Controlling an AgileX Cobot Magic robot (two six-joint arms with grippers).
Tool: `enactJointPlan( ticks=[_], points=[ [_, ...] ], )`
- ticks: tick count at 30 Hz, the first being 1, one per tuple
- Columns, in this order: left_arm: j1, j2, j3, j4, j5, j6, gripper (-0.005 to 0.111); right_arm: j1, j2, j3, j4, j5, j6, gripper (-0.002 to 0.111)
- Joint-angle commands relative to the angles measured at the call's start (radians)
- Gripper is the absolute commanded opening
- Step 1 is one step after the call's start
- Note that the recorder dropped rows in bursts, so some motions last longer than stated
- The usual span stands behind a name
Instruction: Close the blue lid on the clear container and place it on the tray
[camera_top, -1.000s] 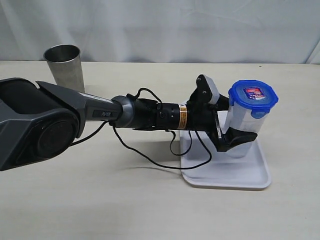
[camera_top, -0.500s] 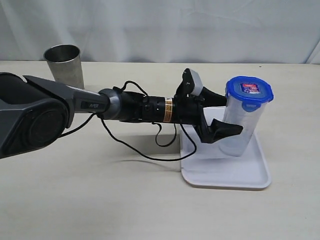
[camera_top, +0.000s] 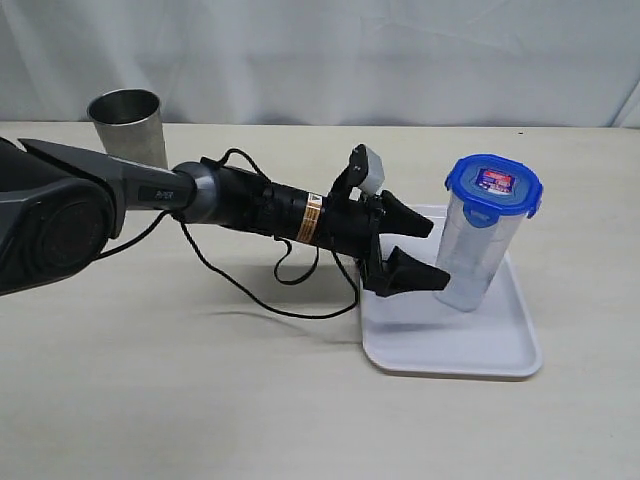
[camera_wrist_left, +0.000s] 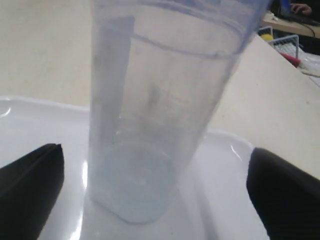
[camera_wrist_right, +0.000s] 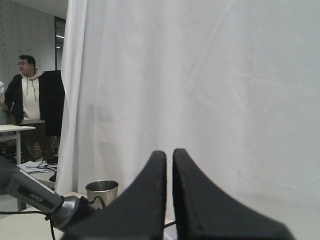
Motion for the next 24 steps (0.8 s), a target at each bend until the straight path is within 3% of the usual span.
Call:
enactJointPlan(
  ticks=[1,3,6,10,14,17,24],
  points=[
    [0.012,-0.076,-0.006,0.218,0.129,-0.208,0.084,-0.006,-0.004,0.004,0.004,-0.006,-0.004,0.005],
    [0.021,-0.1,-0.006,0.26,0.141,-0.248,0.074,-0.006,-0.004,0.004,0.004,-0.006,-0.004,0.005],
    [0.043,-0.135,0.007,0.26,0.083,-0.257,0.048,-0.006,-0.004,0.004,0.004,-0.006,-0.004,0.005],
    [0.071,-0.17,0.019,0.26,-0.044,-0.266,0.002,-0.006,-0.004,0.004,0.004,-0.006,-0.004,0.005],
    [0.073,-0.206,0.03,0.26,-0.015,-0.436,0.0,-0.006,-0.004,0.004,0.004,-0.006,-0.004,0.005],
    [0.073,-0.253,0.075,0.26,0.052,-0.442,0.0,-0.006,-0.004,0.004,0.004,-0.006,-0.004,0.005],
    [0.073,-0.462,0.315,0.26,0.376,-0.408,0.0,-0.006,-0.004,0.004,0.004,-0.006,-0.004,0.005]
  ],
)
